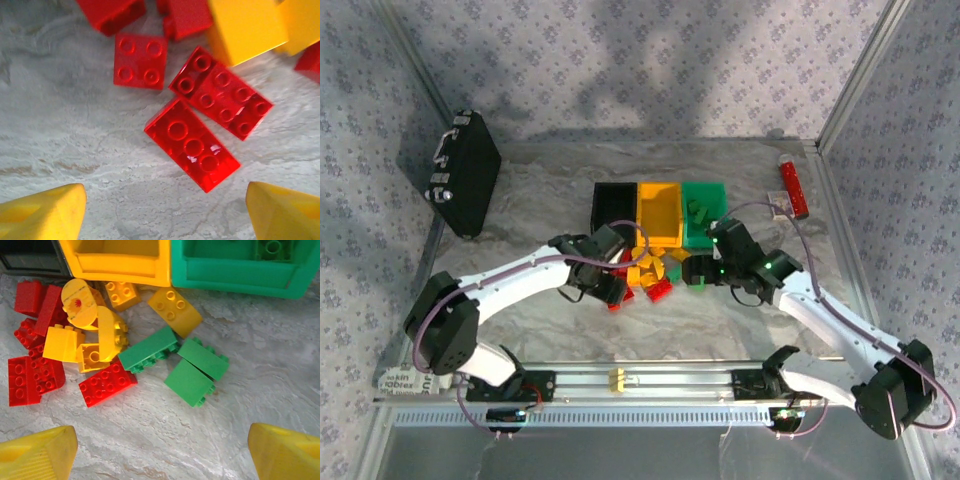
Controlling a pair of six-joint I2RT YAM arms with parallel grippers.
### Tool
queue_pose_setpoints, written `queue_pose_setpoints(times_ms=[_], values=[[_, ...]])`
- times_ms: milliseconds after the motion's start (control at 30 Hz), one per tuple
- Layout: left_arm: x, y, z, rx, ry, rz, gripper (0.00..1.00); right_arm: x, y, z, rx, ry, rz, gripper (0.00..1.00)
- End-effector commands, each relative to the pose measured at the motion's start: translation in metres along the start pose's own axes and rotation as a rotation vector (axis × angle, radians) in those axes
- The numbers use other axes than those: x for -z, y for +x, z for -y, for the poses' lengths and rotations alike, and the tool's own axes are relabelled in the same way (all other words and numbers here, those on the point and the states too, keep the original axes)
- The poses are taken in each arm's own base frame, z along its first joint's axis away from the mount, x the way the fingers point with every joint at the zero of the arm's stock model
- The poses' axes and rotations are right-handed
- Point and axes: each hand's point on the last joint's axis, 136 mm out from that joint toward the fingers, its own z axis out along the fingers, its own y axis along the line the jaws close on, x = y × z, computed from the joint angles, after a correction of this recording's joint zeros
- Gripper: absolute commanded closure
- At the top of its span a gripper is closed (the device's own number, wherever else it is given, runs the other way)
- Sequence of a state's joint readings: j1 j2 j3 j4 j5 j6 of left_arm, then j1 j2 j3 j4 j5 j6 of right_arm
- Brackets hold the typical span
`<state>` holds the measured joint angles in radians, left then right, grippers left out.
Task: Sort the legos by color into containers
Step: Rotate the lego at the bottom-center of the table.
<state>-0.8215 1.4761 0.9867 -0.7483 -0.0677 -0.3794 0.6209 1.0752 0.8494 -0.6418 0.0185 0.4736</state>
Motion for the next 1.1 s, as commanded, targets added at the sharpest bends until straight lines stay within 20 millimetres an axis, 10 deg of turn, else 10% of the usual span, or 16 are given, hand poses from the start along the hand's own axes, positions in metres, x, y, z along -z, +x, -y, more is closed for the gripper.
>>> queue_pose_setpoints(times_ms=[0, 467, 1067], values=[[-0.005, -0.023, 0.01, 0.122, 0.058, 0.103, 0.16, 0.004, -0.012, -0.006, 0.008, 0.015, 0.036, 0.1], [-0.046, -0.014, 0.017, 0.155, 0.058, 0.002, 0.26, 0.007, -0.003, 0.004, -0.015, 0.056, 0.047, 0.1], [-0.042, 0.015, 0.008, 0.208, 0.076, 0.002, 0.37, 0.007, 0.003, 0.015, -0.051, 0.058, 0.064, 0.1]])
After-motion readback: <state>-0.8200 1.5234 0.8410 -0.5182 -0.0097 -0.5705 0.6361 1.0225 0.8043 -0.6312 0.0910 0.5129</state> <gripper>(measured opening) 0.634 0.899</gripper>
